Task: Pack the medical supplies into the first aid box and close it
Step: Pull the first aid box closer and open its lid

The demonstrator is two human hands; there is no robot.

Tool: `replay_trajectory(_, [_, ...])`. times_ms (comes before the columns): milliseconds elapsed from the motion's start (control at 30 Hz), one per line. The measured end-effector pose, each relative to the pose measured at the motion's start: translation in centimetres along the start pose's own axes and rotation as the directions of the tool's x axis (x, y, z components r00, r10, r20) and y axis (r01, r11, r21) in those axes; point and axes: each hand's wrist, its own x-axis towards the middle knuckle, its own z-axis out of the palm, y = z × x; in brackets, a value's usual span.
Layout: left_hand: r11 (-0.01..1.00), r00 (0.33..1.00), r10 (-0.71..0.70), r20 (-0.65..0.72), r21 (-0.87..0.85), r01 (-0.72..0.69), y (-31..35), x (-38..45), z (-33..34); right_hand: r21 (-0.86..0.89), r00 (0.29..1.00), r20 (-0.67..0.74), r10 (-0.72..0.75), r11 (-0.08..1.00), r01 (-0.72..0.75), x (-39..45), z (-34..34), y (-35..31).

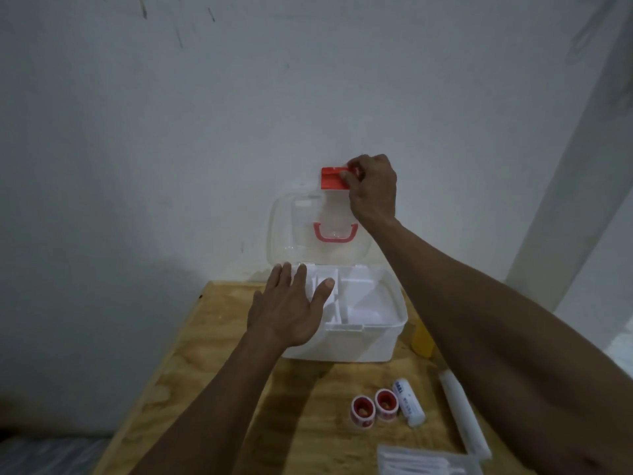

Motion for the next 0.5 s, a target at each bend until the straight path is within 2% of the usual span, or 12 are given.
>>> replay_trajectory(500, [1.0, 1.0, -0.006, 0.002, -0.005, 0.006, 0.04, 0.05, 0.04, -0.093, 0.995, 0.092, -0.05, 0.994, 0.058, -0.6, -0.89, 0.71])
